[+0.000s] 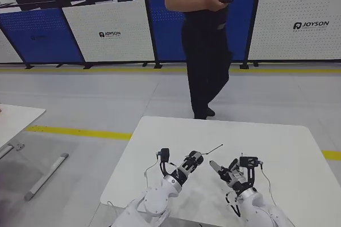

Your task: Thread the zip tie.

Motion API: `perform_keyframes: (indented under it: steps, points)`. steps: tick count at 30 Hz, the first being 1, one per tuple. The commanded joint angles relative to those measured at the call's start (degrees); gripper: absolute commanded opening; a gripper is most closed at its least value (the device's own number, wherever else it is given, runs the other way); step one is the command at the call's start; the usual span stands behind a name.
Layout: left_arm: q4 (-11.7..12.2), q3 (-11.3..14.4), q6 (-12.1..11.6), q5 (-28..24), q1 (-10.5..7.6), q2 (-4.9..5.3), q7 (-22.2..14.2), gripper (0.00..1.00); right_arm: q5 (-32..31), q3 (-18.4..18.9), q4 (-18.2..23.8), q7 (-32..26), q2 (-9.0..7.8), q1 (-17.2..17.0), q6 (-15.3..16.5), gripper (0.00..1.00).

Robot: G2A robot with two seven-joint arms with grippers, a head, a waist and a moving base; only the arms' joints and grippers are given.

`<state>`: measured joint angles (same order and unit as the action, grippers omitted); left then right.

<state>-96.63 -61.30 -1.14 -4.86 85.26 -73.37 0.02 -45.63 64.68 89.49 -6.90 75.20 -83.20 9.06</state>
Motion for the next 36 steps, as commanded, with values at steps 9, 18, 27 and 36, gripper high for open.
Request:
perform_keyframes:
  steps: [9, 18, 27, 36]
  points:
    - [-2.1, -1.2, 1.0, -3.4, 0.97, 0.27, -3.7, 0.00, -4.5, 0.0, -2.8, 2.1, -0.35, 1.0, 4.9, 1.00]
    - [-1.9, -1.0, 0.9, -3.5, 0.83, 0.22, -3.5, 0.00, -4.9, -0.2, -3.5, 1.1, -0.32, 1.4, 4.1, 1.00]
    - [-1.0, -0.4, 0.8, -2.1, 0.23, 0.05, -1.8, 0.00, 0.3, -0.3, -3.6, 1.9, -0.02, 1.3, 5.5, 1.00]
    - [-1.0, -0.2, 0.6, -2.1, 0.13, 0.02, -2.2, 0.00, -1.5, -1.6, -4.3, -0.4, 0.26, 2.5, 1.8, 1.00]
